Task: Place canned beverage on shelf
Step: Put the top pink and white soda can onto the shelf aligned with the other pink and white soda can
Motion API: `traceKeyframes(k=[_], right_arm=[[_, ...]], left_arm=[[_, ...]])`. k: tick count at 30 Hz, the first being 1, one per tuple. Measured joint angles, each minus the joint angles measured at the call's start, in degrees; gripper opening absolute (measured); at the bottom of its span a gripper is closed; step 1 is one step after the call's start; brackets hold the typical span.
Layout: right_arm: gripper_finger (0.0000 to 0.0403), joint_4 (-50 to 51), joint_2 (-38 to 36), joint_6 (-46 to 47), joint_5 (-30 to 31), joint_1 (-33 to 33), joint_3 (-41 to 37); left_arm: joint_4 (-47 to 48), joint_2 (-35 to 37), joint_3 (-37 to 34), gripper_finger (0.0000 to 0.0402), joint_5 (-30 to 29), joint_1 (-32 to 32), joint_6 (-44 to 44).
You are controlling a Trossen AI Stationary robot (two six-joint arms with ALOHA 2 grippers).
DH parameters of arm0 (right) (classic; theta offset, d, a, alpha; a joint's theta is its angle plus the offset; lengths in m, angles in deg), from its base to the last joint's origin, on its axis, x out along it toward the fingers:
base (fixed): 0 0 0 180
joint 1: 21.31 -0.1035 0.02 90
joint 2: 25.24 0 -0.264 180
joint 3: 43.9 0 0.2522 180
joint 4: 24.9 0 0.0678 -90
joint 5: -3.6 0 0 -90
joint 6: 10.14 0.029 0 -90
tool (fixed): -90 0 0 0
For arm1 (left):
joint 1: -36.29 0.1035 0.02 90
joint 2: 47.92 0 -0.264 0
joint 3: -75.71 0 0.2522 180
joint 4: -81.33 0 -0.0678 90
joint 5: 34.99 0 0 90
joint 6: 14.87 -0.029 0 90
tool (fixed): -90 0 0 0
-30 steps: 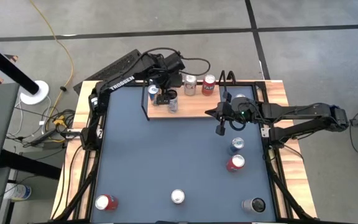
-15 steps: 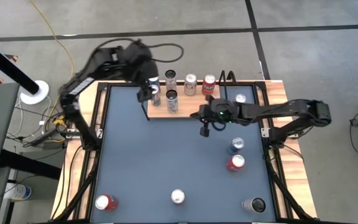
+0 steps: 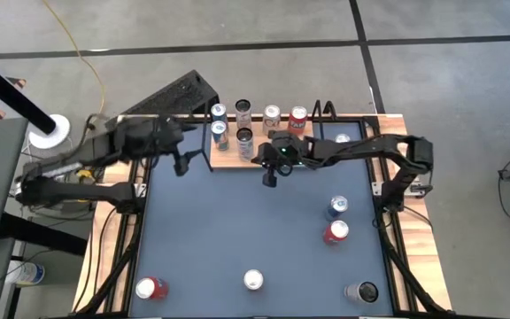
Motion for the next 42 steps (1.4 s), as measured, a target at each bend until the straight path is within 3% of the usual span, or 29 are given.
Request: traceKeyframes(k=[5, 11, 21, 29, 42], right_arm=[[0.0, 0.79, 3.53, -0.04, 0.02, 1.12, 4.2], [0.0, 4.42, 5.75, -0.23, 0.48, 3.07, 8.31], [0.0, 4.16, 6.25, -4.73, 0.08, 6.33, 9.31], [0.0, 4.91, 5.91, -6.84, -6.14, 7.83, 9.31], [0.0, 4.79, 6.08, -7.74, -4.72, 10.27, 9.31]], left_arm=[[-15.31, 11.39, -18.75, 0.0327, -4.75, 0.41, 0.8], [-23.29, 18.53, -28.92, 0.0327, -6.34, 0.66, -0.15], [-21.32, 20.45, -30.36, 0.0327, -6.69, 0.66, -1.4], [-21.24, 20.41, -30.36, 0.0327, -7.19, 0.66, -2.63], [-21.64, 20.39, -30.36, 0.0327, -7.43, 0.66, -3.0]])
